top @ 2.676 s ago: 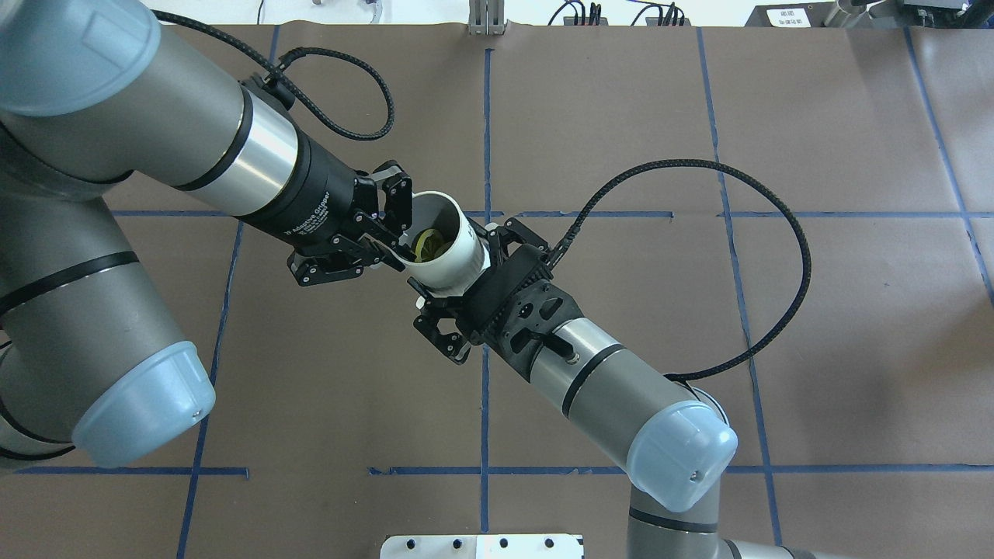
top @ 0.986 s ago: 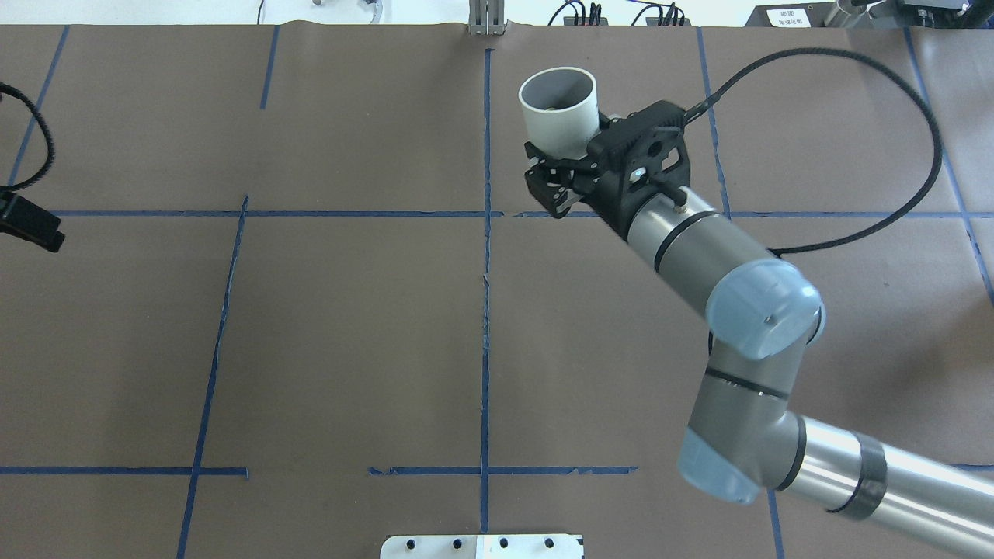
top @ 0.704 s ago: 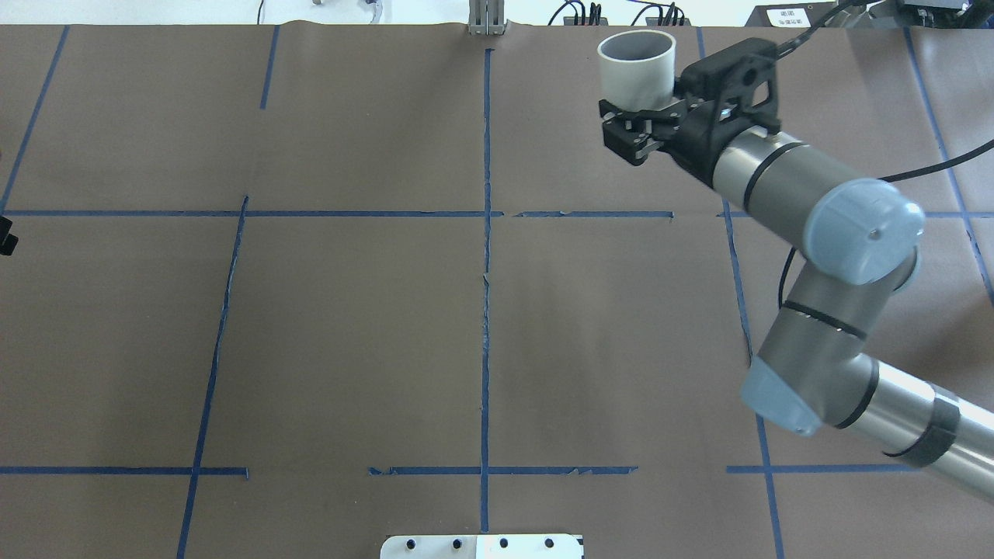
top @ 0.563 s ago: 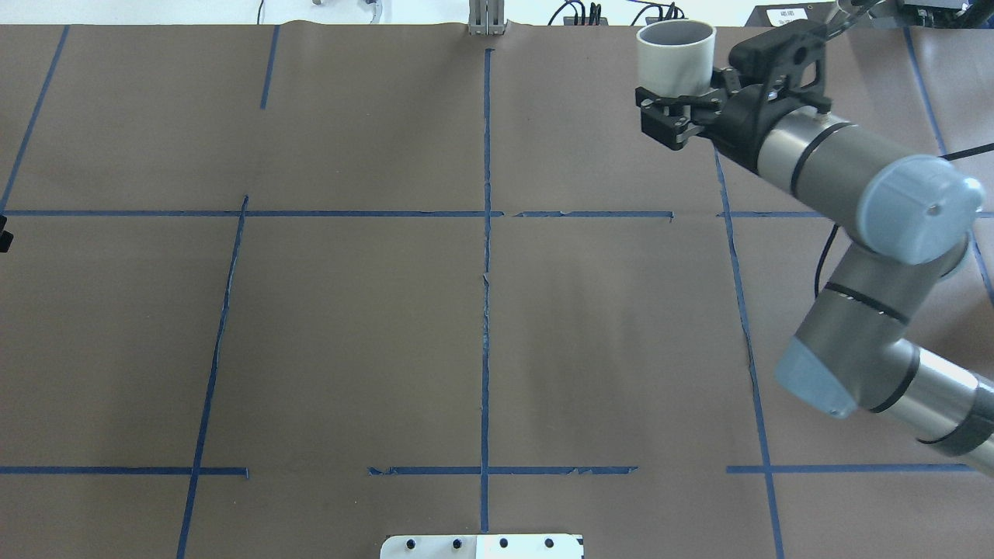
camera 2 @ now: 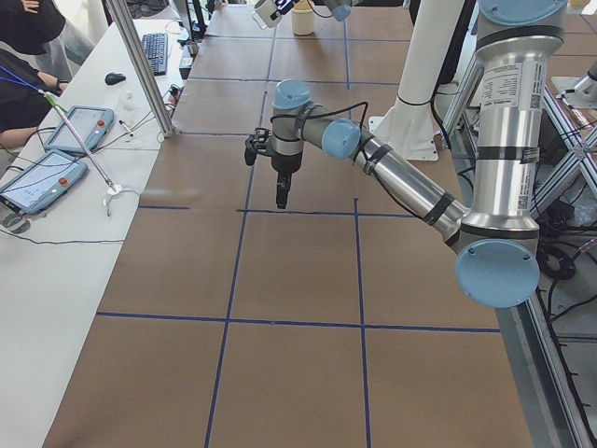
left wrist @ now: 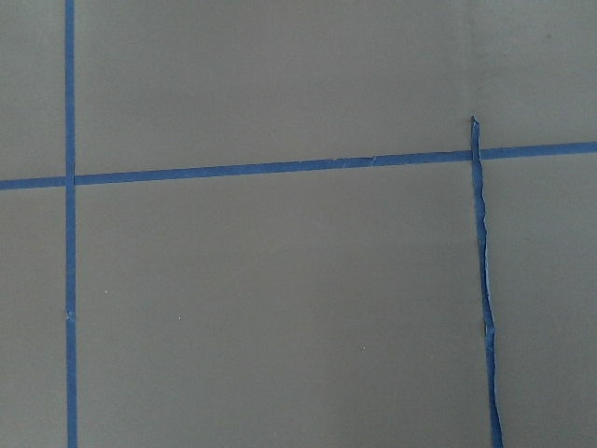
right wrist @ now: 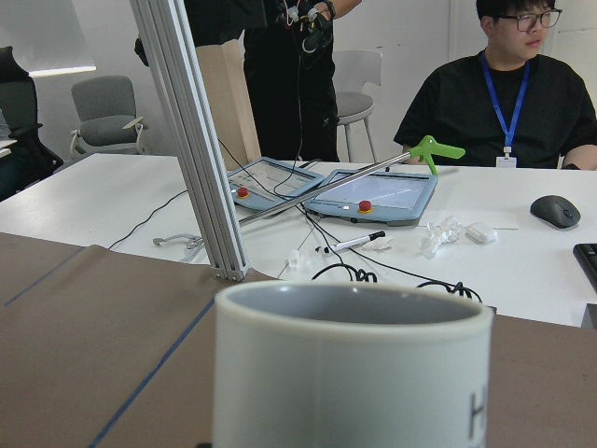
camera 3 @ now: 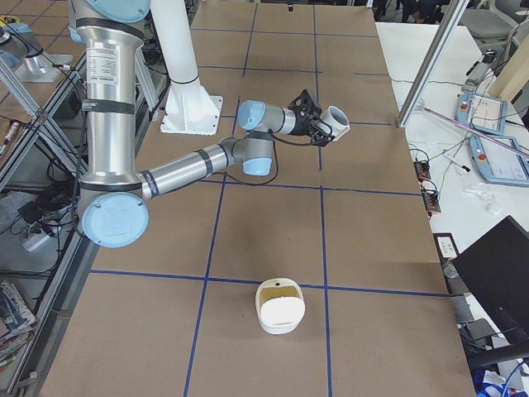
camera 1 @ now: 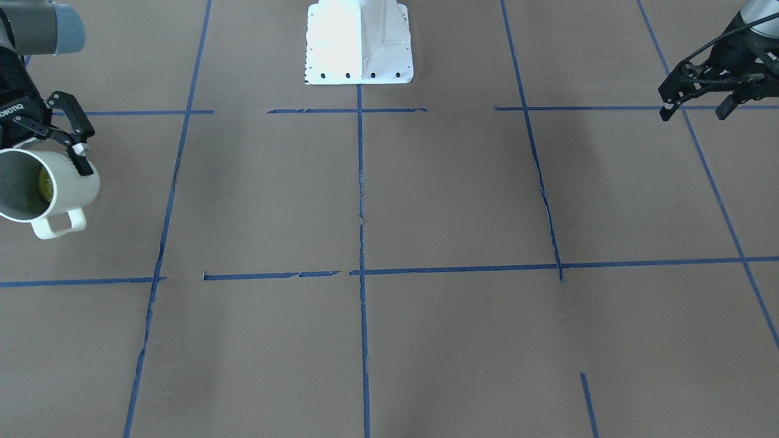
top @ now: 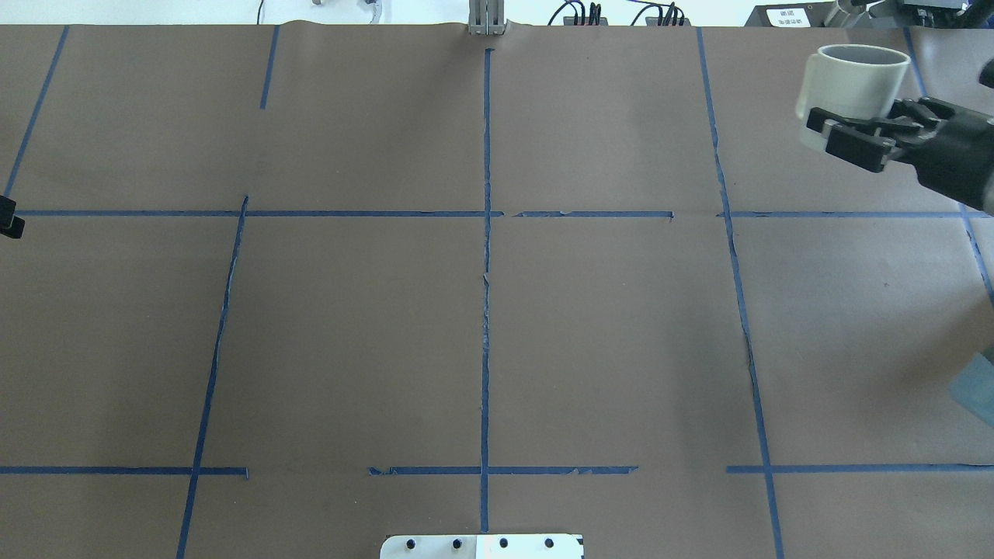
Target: Left arm hands cup to right arm to dump lemon
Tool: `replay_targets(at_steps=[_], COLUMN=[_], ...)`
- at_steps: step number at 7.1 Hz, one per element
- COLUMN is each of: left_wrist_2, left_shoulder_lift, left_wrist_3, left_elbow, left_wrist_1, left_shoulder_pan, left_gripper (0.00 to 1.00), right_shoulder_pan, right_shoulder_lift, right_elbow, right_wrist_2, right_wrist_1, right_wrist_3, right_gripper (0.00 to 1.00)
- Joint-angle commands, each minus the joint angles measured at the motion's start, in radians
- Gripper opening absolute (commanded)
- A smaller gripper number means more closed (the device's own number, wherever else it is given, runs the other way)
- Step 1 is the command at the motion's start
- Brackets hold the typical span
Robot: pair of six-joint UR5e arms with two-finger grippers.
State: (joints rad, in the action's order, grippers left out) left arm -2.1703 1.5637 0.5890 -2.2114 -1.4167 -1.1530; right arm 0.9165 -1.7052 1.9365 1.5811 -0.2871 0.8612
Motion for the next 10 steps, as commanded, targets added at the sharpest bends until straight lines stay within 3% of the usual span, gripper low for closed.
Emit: replay_targets(at_steps=[1, 2, 3, 5, 8, 10], left_wrist_2=[0.000, 0.000, 0.000, 0.000, 0.000, 0.000], left_shoulder_lift=[0.007, 0.009, 0.009, 0.009, 0.013, 0.027], left_wrist_3=[0.015, 0.015, 0.014, 0.014, 0.014, 0.014], left_elbow=[0.001, 0.001, 0.002, 0.001, -0.001, 0.001], left_wrist_1=[-0.002, -0.002, -0.002, -0.002, -0.004, -0.002], left_shoulder_pan=[0.002, 0.003, 0.004, 0.004, 0.004, 0.004], left_gripper=[1.00, 1.00, 1.00, 1.00, 1.00, 1.00], right_shoulder_pan=[0.018, 0.019, 0.019, 0.044, 0.081, 0.081], right_shoulder_lift=[-0.250, -0.293, -0.294, -0.306, -0.285, -0.274], right_elbow=[-0.020, -0.127, -0.290, -0.491, -0.704, -0.734], right_wrist_2=[-0.003, -0.024, -0.027, -0.029, -0.029, -0.051], right_wrist_1=[0.309, 0.501, 0.721, 0.976, 1.213, 1.247], right_wrist_3=[0.082, 0.120, 0.168, 0.301, 0.668, 0.923], right_gripper=[0.02, 0.02, 0.01, 0.01, 0.02, 0.02])
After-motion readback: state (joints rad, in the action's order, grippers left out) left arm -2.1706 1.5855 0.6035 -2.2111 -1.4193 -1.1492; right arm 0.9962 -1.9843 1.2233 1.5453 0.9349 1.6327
